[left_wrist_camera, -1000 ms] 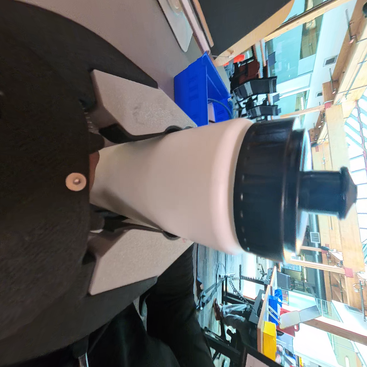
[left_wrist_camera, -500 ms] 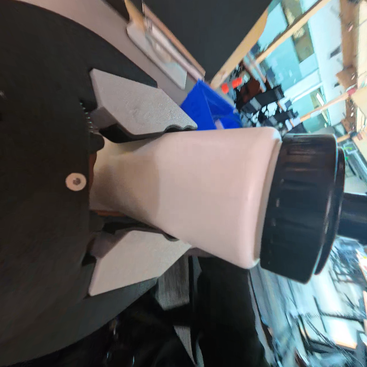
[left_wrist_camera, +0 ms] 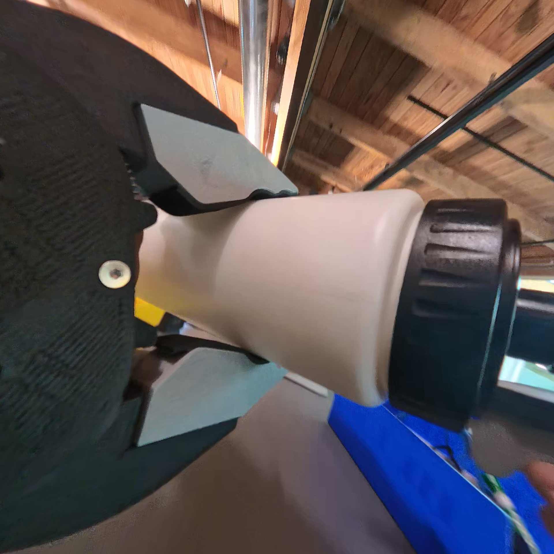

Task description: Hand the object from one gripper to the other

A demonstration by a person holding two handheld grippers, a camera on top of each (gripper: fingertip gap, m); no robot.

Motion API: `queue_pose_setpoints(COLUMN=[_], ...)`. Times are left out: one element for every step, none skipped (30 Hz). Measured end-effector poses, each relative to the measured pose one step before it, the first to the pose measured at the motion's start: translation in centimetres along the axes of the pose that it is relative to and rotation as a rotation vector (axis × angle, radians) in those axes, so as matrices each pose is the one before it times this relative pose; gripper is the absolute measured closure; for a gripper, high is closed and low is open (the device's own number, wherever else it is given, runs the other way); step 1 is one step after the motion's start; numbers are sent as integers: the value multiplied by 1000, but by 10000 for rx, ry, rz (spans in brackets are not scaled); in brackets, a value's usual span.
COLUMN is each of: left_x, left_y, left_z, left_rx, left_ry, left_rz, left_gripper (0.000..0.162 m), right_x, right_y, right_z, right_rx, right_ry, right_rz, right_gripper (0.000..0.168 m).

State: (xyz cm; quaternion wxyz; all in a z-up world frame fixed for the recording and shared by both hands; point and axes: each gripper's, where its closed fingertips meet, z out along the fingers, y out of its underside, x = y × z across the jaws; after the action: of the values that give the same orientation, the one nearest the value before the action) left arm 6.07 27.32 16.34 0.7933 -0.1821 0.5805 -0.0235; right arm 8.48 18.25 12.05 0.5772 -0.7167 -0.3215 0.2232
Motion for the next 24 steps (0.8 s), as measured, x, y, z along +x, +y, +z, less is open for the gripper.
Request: queue_pose_setpoints(left_x=[-3, 217, 415, 519, 469, 415, 451, 405, 289, 209, 140, 43, 64, 103, 130, 225, 312, 206, 186, 172, 175, 270, 256, 370], left_y=[449, 469, 380, 267, 132, -21, -153, -167, -122, -74, -17, 5, -4, -21, -87, -174, -198, -185, -200, -201, -164, -35, -31, -73], left_z=[142, 180, 192, 227, 210, 165, 86, 56, 43, 45, 42, 33, 37, 11, 4, -11, -8, -17, -29, -40, -16, 20, 7, 6], left_rx=[-161, -195, -163, -114, -82, -15, 44, 45, 19, 4, -25, -41, -35, -34, -2, 40, 54, 42, 50, 62, 46, -17, 2, 46], left_ry=[-280, -183, -74, 2, -5, -7, 59, 73, 32, 25, 20, -23, -3, 11, 3, 50, 88, 25, 52, 97, 121, 111, 78, 132], left_rz=[597, 606, 546, 431, 277, 169, 125, 113, 106, 104, 91, 84, 95, 113, 165, 239, 301, 246, 109, -24, -25, 134, 156, 94], left_gripper=[62, 62, 62, 62, 62, 62, 62, 62, 62, 62, 62, 62, 62, 62, 62, 62, 62, 62, 62, 62, 62, 62, 62, 62], right_x=[-149, -51, 132, 248, 161, 18, -153, -139, 103, 346, 476, 545, 494, 236, -31, -217, -237, -102, 151, 352, 355, 50, -200, -253], right_y=[-701, -623, -514, -407, -308, -167, -13, 140, 217, 221, 201, 238, 269, 238, 202, 185, 195, 249, 324, 428, 523, 465, 445, 437], right_z=[-422, -285, -144, 6, 166, 298, 401, 455, 446, 384, 323, 288, 283, 287, 310, 361, 396, 430, 462, 487, 540, 539, 488, 418], right_rx=[264, 235, 185, 132, 93, 51, -18, -90, -140, -144, -113, -125, -154, -127, -91, -69, -64, -77, -101, -140, -172, -148, -153, -179], right_ry=[-22, 39, 157, 215, 176, 81, -3, 17, 196, 365, 447, 491, 439, 280, 96, -39, -88, -25, 102, 205, 191, -10, -188, -230], right_rz=[215, 256, 303, 348, 379, 361, 270, 139, 16, -102, -172, -171, -175, -163, -88, 5, 56, 70, 59, 35, 11, 60, 115, 97], right_gripper=[50, 51, 54, 56, 58, 59, 57, 55, 48, 44, 44, 43, 42, 43, 44, 45, 46, 47, 48, 50, 50, 48, 51, 54])
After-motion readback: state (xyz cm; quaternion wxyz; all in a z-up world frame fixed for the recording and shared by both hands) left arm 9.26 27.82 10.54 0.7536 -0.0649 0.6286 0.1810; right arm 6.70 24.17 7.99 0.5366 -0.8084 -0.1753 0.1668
